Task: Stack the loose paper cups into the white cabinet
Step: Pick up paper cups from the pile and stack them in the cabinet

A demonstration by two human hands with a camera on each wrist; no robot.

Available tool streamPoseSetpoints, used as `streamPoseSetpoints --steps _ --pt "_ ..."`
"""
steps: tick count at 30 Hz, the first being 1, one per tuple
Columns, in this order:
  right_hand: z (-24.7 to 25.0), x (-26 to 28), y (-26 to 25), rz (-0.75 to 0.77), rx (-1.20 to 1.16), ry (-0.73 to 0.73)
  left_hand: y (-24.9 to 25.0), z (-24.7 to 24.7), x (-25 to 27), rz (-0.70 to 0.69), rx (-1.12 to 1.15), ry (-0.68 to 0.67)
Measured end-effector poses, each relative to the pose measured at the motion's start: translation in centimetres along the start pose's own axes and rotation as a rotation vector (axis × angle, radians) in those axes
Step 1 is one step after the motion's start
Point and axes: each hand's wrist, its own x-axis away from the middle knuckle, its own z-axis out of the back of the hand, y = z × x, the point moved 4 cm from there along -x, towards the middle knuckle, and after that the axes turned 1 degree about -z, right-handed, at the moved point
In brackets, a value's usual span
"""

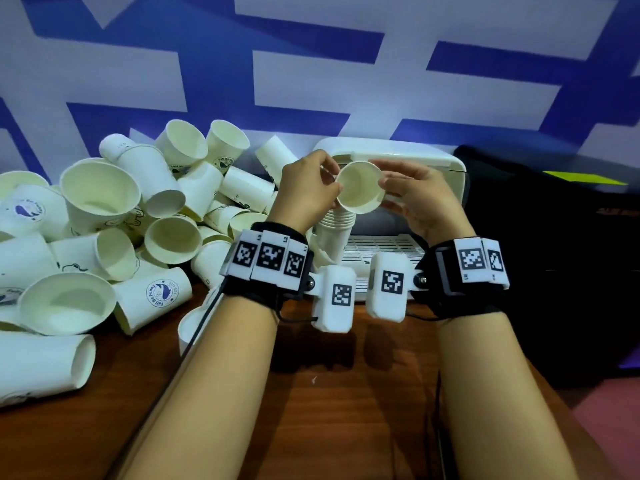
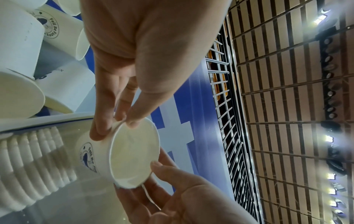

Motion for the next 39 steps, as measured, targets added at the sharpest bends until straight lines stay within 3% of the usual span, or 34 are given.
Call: streamPoseSetpoints --steps 27,39 --pt "-0.1 -0.1 0.7 -0.081 0.008 0.022 -0.7 -0.1 -0.4 0.016 -0.042 0.018" --pt "0.4 -0.9 2.9 -0.268 -0.035 0.07 -2.0 -1.8 -0.2 0.108 -0.152 -0.049"
